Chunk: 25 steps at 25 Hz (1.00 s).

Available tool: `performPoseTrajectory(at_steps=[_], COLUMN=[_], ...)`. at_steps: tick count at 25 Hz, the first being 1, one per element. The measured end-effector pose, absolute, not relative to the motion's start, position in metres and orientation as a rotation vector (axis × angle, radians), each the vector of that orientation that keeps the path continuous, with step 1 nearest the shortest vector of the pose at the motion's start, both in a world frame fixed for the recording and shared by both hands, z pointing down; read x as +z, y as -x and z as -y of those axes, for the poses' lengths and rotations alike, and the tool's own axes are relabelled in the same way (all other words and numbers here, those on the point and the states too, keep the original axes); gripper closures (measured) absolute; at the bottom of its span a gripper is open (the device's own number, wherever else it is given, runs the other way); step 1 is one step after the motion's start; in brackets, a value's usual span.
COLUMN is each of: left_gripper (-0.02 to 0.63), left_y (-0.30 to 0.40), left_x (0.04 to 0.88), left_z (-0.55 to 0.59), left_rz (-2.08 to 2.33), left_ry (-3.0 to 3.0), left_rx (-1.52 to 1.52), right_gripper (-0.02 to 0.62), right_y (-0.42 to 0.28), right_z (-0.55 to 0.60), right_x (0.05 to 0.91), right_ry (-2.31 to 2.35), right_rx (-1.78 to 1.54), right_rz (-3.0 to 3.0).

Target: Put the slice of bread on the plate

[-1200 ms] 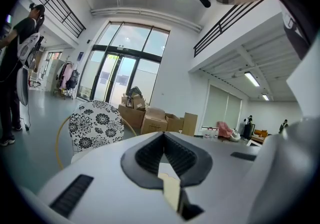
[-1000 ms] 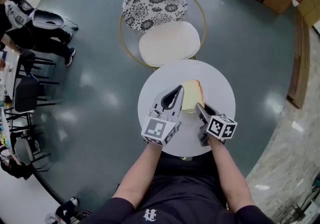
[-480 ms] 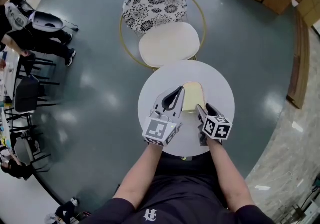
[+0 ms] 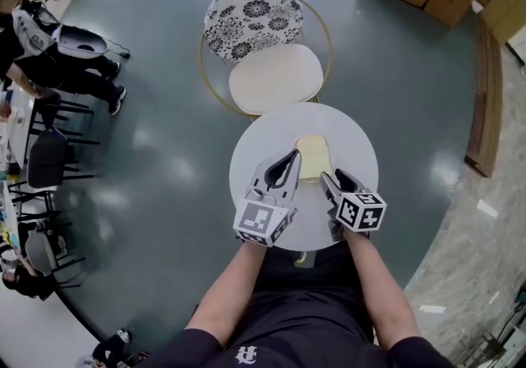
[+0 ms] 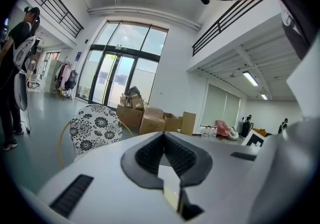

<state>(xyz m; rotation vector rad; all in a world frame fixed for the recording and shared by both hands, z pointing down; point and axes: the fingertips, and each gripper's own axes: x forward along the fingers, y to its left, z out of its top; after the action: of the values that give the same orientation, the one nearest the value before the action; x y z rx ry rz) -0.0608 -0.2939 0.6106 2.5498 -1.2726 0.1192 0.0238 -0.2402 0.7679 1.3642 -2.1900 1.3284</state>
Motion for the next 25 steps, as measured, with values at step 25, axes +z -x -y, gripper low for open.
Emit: performPoseTrajectory(at_steps=[25], left_gripper=[0.6], left_y=[0.043], left_x=[0.452], left_z=[0.217], left_rz=[1.147], left_ry=[-2.661], left_rx=[0.037], right_gripper=[0.531], right_y=[0.004], right_z=[0.221], right_x=[0.505], right_ry=[-1.202], right_rx=[1.013], right_rz=[2.708])
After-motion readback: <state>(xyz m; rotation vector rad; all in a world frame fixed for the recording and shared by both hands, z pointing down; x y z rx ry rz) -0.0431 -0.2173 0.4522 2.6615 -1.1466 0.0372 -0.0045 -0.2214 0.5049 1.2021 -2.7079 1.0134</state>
